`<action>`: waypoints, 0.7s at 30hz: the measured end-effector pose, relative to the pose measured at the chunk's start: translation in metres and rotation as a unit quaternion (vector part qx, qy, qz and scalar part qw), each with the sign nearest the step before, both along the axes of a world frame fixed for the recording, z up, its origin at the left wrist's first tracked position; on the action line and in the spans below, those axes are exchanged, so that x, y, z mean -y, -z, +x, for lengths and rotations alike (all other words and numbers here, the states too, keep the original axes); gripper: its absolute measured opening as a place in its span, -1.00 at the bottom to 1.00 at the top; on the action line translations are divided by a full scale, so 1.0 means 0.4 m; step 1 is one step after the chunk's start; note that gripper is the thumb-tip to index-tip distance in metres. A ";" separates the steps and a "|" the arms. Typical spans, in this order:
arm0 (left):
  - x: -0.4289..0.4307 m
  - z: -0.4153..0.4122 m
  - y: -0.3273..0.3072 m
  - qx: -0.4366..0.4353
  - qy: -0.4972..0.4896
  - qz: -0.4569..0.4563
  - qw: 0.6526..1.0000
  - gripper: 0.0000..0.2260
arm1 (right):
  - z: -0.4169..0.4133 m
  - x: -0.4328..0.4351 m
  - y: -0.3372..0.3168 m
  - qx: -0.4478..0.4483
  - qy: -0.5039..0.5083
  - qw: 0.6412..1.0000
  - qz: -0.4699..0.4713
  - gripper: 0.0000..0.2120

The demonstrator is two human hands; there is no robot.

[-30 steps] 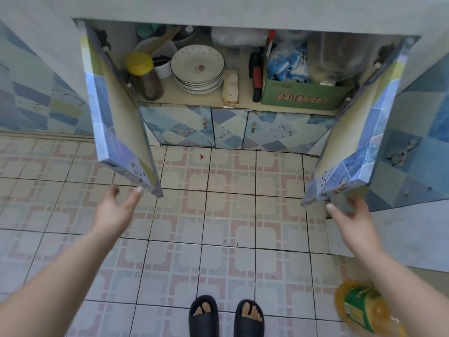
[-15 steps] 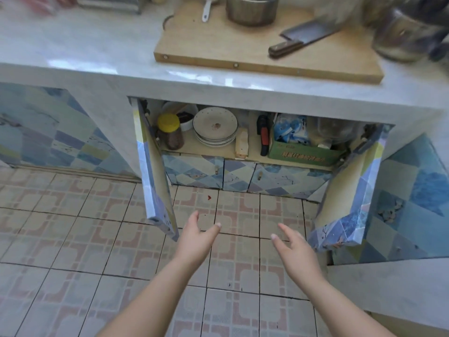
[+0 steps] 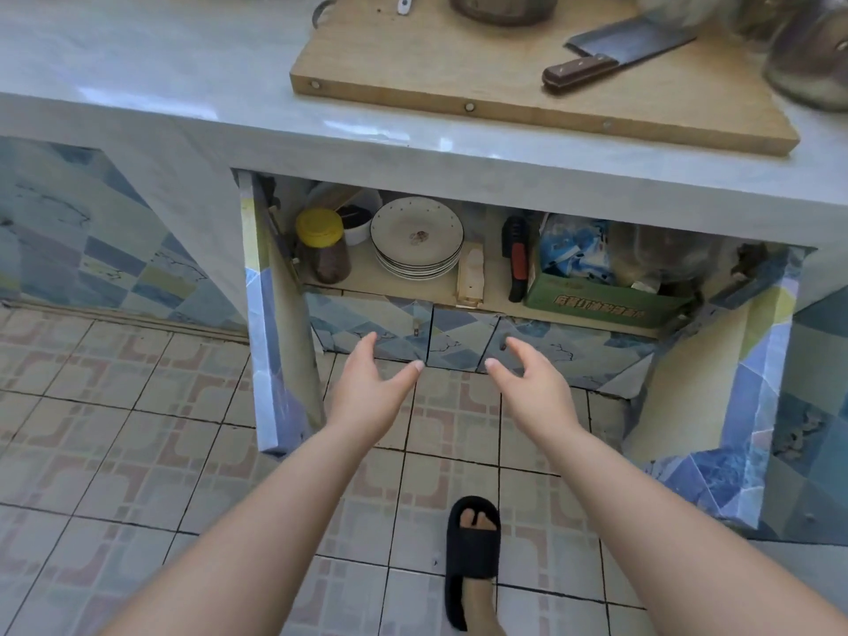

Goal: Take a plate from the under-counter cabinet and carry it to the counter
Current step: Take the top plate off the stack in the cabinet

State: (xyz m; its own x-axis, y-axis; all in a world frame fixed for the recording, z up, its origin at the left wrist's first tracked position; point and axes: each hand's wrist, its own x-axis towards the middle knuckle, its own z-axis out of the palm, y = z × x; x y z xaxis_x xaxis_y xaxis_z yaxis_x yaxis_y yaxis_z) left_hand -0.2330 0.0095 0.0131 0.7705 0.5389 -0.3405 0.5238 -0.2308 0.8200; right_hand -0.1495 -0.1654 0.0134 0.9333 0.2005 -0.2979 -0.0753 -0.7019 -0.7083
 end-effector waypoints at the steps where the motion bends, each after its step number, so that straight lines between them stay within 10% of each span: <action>1: 0.003 0.017 0.007 -0.003 -0.006 -0.002 1.000 -0.29 | 0.015 -0.005 0.007 0.002 -0.002 1.000 -0.004 -0.47; 21: -0.121 0.395 0.504 0.087 -0.125 -0.026 0.988 -0.36 | 0.451 -0.157 0.500 0.041 -0.026 0.991 0.128 -0.40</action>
